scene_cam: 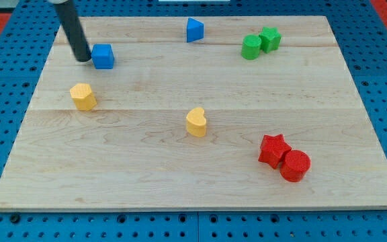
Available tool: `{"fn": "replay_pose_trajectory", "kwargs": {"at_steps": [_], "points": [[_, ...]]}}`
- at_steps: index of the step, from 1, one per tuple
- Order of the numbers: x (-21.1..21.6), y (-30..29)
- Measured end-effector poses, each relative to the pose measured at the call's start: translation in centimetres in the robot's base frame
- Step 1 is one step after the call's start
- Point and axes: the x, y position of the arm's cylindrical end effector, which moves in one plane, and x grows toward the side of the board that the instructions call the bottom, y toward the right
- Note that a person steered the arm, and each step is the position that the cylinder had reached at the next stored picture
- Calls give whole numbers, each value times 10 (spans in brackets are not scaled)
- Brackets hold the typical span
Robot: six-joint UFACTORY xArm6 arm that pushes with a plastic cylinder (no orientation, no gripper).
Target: Put the green circle at the bottom side of the blue triangle
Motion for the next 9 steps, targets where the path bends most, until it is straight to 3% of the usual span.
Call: {"fn": "replay_pose_trajectory", "kwargs": {"at_steps": [2, 3, 4, 6, 8, 9], "points": [[-45, 8], [-92, 76], [-72, 105], [23, 206], [30, 361], [-1, 366]]}}
